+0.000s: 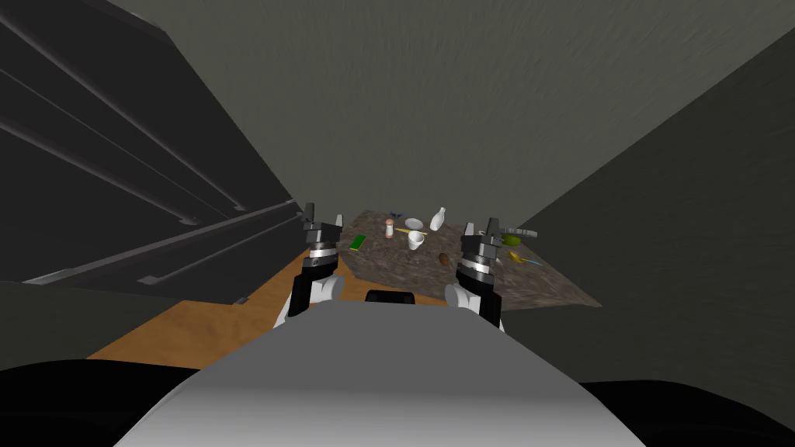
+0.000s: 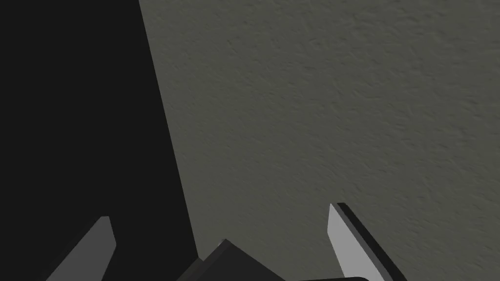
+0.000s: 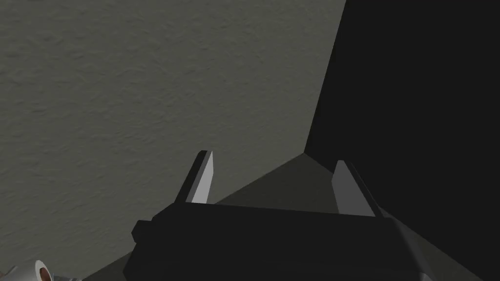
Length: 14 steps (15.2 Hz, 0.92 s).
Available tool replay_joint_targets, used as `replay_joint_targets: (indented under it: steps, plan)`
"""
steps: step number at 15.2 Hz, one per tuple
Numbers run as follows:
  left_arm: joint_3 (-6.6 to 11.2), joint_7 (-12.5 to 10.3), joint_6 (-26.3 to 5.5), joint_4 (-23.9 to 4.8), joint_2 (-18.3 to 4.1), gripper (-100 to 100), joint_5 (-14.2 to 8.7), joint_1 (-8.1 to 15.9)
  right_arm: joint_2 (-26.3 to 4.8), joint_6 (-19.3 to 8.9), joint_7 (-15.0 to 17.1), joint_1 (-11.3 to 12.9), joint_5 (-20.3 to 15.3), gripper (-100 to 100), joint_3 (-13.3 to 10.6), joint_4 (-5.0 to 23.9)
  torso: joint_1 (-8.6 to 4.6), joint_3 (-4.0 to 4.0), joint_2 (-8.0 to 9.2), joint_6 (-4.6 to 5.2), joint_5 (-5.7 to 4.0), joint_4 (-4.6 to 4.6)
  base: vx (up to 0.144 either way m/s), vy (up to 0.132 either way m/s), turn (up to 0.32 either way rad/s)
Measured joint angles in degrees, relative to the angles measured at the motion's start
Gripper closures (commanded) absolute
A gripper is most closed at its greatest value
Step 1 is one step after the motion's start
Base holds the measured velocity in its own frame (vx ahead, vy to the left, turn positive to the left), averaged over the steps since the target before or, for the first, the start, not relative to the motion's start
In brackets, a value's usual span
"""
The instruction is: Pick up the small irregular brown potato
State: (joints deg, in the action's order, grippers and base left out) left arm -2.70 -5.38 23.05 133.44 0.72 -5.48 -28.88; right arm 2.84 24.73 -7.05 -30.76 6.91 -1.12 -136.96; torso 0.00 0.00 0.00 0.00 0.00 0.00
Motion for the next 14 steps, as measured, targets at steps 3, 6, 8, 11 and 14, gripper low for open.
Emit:
replay_joint_targets:
  steps: [3,6,8,11,14]
  plan:
    - [0.0,0.0,0.0,0.0,0.0,0,0.0,0.0,-2.7,-0.8,1.0,0.2,0.1,-100,0.3,0.1,-0.03,0.01,0.01,-0.01,-0.01,0.0,-0.004,-0.003,0.031]
    - [0.0,0.0,0.0,0.0,0.0,0,0.0,0.0,-6.1,-2.4,3.4,0.2,0.5,-100,0.9,0.3,-0.06,0.01,0.02,-0.01,-0.01,0.0,-0.005,-0.007,0.031]
    - [0.0,0.0,0.0,0.0,0.0,0,0.0,0.0,-8.0,-3.3,5.2,0.1,0.8,-100,1.4,0.5,-0.06,0.01,0.02,-0.01,-0.01,0.0,-0.006,-0.007,0.04]
    - [0.0,0.0,0.0,0.0,0.0,0,0.0,0.0,-10.3,-5.1,8.2,0.2,1.3,-100,2.2,0.8,-0.06,0.01,0.02,-0.01,-0.01,0.01,-0.007,-0.008,0.05]
    - [0.0,0.0,0.0,0.0,0.0,0,0.0,0.0,-12.4,-7.7,11.4,0.5,1.9,-100,3.1,1.0,-0.07,0.01,0.03,-0.01,-0.01,0.01,-0.008,-0.01,0.052]
